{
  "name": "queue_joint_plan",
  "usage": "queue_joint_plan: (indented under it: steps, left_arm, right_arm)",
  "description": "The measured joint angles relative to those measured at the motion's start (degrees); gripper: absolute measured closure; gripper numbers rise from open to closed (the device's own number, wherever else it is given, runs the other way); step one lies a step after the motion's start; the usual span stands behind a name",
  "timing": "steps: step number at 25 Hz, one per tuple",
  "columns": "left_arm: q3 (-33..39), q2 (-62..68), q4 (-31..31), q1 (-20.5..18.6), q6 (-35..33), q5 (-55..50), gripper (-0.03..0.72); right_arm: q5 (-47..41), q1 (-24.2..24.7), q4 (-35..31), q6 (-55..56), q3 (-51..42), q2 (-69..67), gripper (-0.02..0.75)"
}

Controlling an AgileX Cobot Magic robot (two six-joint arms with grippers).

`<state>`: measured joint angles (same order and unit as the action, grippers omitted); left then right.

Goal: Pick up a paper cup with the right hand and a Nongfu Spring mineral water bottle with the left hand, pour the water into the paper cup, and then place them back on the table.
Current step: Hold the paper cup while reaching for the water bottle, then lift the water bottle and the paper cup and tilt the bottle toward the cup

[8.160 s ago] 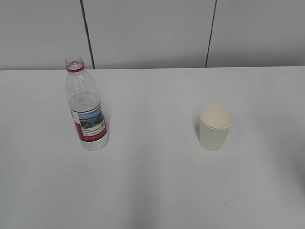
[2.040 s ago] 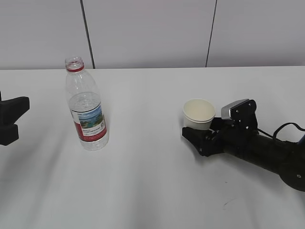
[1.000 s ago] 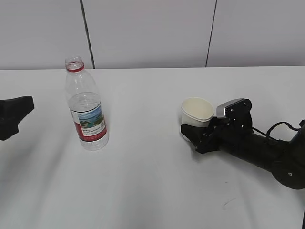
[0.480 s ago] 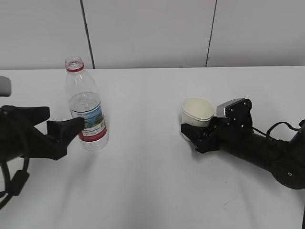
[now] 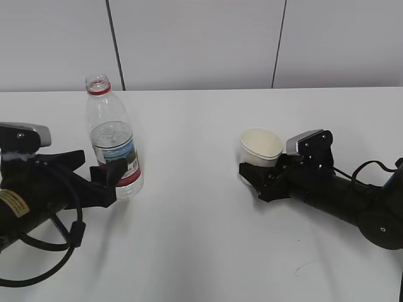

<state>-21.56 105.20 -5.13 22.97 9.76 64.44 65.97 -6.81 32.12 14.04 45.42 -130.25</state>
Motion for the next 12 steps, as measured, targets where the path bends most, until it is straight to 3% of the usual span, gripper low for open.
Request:
queue_joint_plan:
  steps: [12]
  left_arm:
    - [-10.79, 8.52, 0.00, 0.00, -0.04, 0.90, 0.137]
  right_arm:
    - [0.00, 0.00, 0.00, 0.00, 0.04, 0.00, 0.207]
